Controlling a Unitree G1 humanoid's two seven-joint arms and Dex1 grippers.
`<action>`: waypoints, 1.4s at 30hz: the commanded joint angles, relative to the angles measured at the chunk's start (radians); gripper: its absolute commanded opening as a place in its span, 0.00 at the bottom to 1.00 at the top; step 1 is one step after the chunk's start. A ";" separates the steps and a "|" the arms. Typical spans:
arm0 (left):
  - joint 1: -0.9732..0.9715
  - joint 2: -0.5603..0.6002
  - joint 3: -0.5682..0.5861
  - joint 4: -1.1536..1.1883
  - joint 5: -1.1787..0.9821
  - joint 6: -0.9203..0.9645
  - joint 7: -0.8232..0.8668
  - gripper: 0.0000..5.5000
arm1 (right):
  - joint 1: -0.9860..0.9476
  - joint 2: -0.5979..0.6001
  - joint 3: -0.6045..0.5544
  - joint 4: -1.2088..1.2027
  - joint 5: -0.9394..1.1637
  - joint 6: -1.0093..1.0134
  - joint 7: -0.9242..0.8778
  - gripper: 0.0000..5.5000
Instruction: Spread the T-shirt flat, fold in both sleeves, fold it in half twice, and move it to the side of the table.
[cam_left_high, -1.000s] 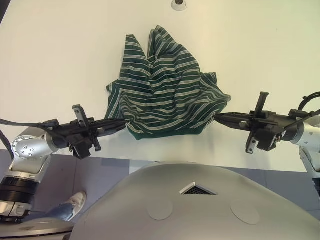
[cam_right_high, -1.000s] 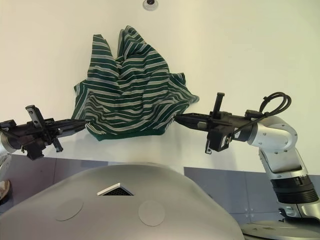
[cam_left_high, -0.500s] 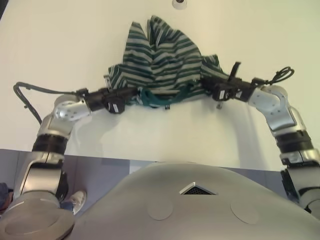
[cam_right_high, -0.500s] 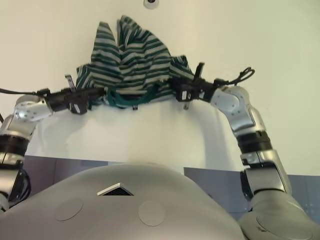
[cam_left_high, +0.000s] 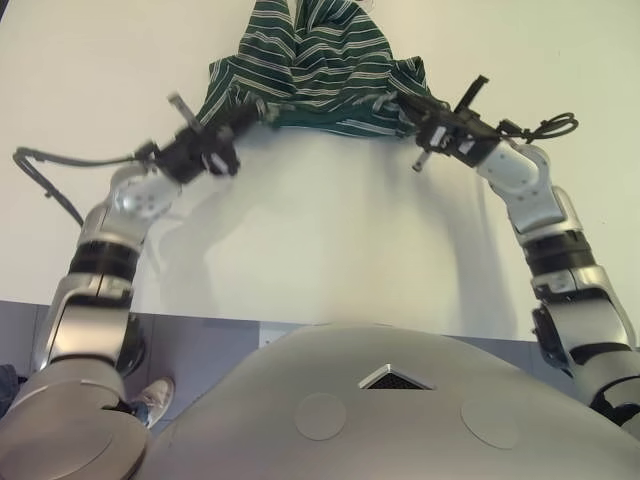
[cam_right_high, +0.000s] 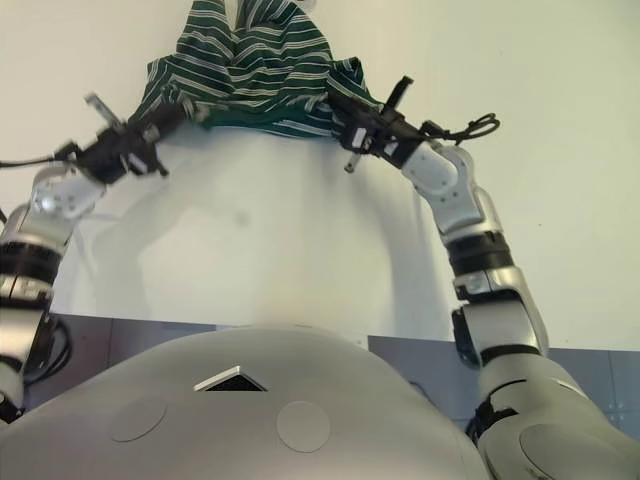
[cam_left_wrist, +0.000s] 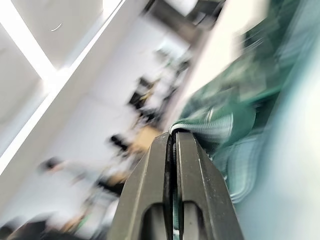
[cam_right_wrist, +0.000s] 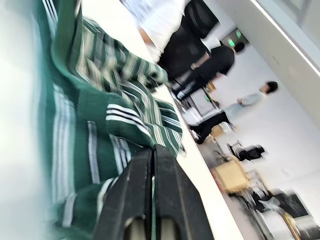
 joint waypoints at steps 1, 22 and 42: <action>0.135 0.140 -0.082 -0.203 -0.229 -0.021 -0.174 0.00 | 0.153 -0.153 0.023 -0.236 0.211 -0.057 0.204 0.01; 0.405 0.347 -0.187 -0.472 -0.492 -0.042 -0.534 0.00 | 0.517 -0.461 0.084 -0.455 0.461 -0.052 0.627 0.01; 0.143 0.044 0.264 -0.556 -0.753 0.174 -0.368 0.00 | 0.187 -0.155 -0.325 -0.554 0.714 0.134 0.267 0.01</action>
